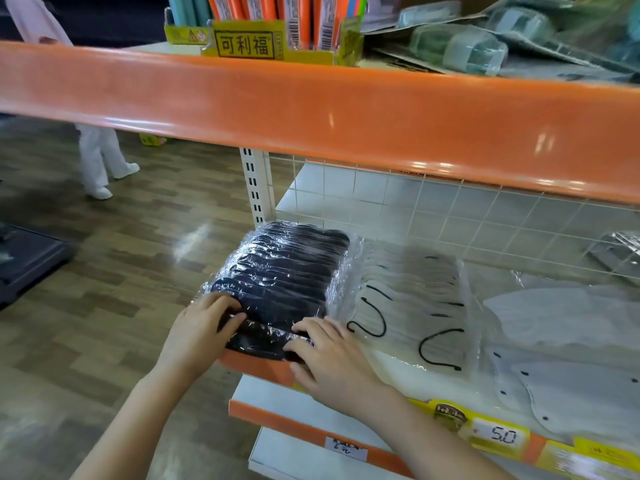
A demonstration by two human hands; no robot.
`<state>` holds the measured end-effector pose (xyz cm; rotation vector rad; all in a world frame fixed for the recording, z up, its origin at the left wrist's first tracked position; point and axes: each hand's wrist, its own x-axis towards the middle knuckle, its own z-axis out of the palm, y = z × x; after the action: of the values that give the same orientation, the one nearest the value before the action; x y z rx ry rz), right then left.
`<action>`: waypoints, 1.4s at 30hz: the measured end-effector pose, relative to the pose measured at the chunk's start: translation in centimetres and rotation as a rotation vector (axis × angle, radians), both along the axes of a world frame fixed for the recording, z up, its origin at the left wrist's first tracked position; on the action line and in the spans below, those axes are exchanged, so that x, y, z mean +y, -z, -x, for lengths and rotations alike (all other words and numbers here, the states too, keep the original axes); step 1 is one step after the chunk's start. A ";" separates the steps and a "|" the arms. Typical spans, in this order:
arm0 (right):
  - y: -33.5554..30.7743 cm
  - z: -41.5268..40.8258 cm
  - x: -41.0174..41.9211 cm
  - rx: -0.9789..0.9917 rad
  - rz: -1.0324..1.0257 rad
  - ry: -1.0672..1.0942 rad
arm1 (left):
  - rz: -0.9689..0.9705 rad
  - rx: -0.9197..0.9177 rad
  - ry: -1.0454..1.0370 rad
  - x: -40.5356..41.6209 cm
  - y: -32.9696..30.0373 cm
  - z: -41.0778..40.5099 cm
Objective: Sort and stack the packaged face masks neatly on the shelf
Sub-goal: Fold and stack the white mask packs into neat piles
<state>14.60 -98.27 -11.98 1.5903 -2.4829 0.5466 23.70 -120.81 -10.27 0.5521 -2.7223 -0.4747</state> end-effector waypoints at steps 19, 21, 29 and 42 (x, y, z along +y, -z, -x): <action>-1.7 0.6 0.5 -0.253 -0.085 0.175 | -0.230 -0.020 -0.419 1.3 -0.7 3.5; -1.9 0.5 0.5 -0.260 -0.074 0.178 | -0.228 0.017 -0.444 0.9 -0.5 3.6; -1.5 0.6 0.8 -0.140 -0.151 0.025 | -0.494 0.032 -0.398 -0.4 -0.1 5.5; -0.5 0.3 1.1 0.062 -0.099 0.028 | 0.003 0.013 -0.397 0.2 0.5 5.5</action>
<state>14.33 -97.15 -11.48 1.5790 -2.5178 0.3694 18.24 -120.65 -10.81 1.0536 -2.5080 -0.3674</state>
